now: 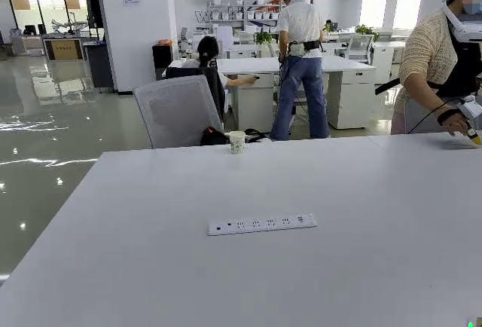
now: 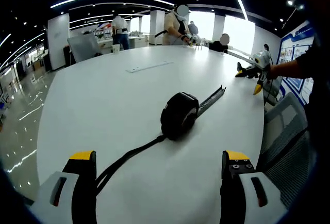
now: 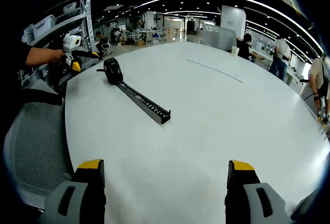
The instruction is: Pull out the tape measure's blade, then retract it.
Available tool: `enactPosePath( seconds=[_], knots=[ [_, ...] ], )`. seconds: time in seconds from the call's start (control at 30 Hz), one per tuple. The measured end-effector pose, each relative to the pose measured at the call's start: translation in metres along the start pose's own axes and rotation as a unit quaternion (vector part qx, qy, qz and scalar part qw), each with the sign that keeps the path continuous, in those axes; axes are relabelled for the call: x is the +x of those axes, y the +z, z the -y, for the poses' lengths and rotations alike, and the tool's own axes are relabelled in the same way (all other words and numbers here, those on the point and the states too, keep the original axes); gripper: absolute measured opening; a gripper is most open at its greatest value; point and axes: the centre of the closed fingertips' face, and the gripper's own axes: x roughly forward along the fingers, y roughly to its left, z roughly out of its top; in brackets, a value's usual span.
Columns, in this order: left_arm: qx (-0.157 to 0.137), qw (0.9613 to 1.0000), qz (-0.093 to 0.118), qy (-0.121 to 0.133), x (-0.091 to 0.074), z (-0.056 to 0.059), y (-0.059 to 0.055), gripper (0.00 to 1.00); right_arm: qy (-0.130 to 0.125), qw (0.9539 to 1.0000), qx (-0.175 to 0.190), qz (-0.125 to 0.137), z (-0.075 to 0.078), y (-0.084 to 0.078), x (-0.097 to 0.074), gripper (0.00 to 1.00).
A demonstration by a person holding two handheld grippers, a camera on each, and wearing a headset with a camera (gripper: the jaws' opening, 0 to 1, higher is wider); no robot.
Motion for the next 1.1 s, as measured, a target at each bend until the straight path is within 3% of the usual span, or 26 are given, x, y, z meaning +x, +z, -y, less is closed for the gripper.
enactPosePath(
  seconds=[0.13,0.2,0.33,0.63,0.7,0.83,1.1],
  knots=[
    [0.002,1.0,0.002,0.005,-0.006,0.002,-0.004,0.99,0.001,0.9999,-0.008,0.007,-0.006,-0.004,-0.003,0.99],
    [0.006,1.0,0.003,0.006,-0.008,0.001,-0.007,0.99,0.006,0.9999,-0.005,-0.011,-0.01,-0.011,-0.004,0.99],
    [0.013,0.9999,0.002,0.005,-0.014,0.003,-0.012,0.99,-0.005,0.9999,0.003,-0.009,-0.009,-0.014,-0.012,0.99],
    [-0.007,0.9999,0.002,0.008,-0.024,0.008,-0.027,0.99,-0.013,0.9998,0.011,-0.005,-0.018,-0.021,-0.022,0.99],
    [-0.009,0.9999,-0.006,0.01,-0.026,0.01,-0.033,0.99,-0.004,0.9993,0.036,-0.001,-0.021,-0.023,-0.023,0.99],
    [-0.024,0.9995,0.005,0.017,-0.032,0.009,-0.033,0.99,-0.009,0.9996,0.026,-0.006,-0.021,-0.024,-0.025,0.99],
    [-0.035,0.9992,0.006,0.02,-0.036,0.008,-0.038,0.99,-0.012,0.9995,0.028,0.007,-0.016,-0.016,-0.023,0.99]
  ],
)
